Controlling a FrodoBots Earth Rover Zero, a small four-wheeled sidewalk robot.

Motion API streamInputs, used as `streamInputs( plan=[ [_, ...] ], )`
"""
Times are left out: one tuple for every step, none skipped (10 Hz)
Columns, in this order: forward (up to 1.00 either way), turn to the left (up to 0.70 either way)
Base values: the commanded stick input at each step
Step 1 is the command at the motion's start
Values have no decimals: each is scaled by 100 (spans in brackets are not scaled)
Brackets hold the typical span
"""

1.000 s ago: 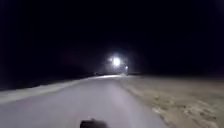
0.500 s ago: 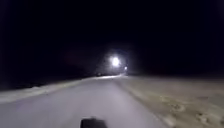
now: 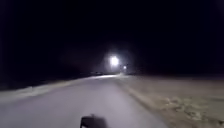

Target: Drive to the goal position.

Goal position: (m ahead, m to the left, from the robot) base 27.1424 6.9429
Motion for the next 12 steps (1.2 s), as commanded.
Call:
streamInputs(
  plan=[
    [85, 0],
    [85, 0],
    [85, 0],
    [85, 0],
    [85, 0],
    [85, 0],
    [85, 0],
    [85, 0],
    [85, 0],
    [85, 0],
    [85, 0],
    [85, 0]
  ],
)
